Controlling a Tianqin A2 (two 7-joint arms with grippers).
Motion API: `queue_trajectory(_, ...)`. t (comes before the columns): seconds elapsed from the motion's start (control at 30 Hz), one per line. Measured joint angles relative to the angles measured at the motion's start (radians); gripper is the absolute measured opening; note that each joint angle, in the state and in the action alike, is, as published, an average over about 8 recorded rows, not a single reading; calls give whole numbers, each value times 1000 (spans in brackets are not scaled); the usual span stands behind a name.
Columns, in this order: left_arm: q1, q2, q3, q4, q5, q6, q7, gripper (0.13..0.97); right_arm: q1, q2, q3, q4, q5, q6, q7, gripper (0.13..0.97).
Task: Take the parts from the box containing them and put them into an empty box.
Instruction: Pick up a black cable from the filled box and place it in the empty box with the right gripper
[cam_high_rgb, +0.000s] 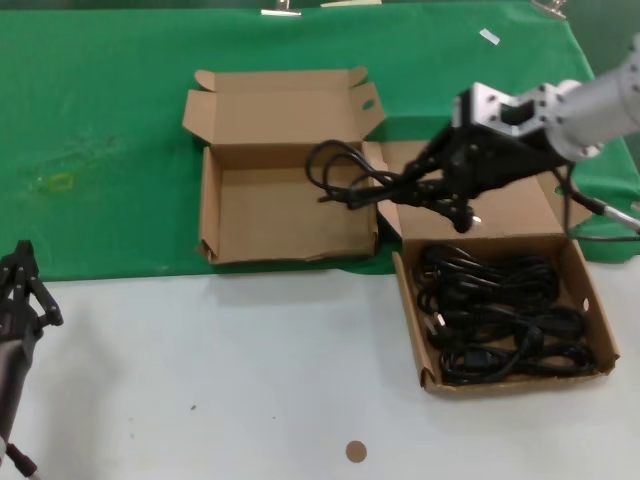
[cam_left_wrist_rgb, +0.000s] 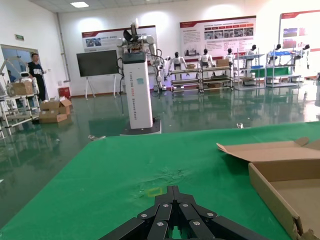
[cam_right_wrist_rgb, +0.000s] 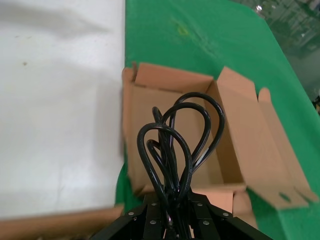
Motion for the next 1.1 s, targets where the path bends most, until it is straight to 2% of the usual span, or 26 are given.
queue_trajectory(0.27, 0, 0, 0, 0, 0, 0, 0, 144, 125, -182, -21, -302, -13, 89, -122, 218)
queue_trajectory(0.6, 0, 0, 0, 0, 0, 0, 0, 144, 283, -387, 10, -723, 15, 239, -325, 217)
queue_trajectory(0.8, 0, 0, 0, 0, 0, 0, 0, 144, 314, -449, 28, -824, 26, 303, -376, 217)
queue_trajectory(1.1, 0, 0, 0, 0, 0, 0, 0, 144, 312, -488, 44, -857, 34, 365, -406, 217)
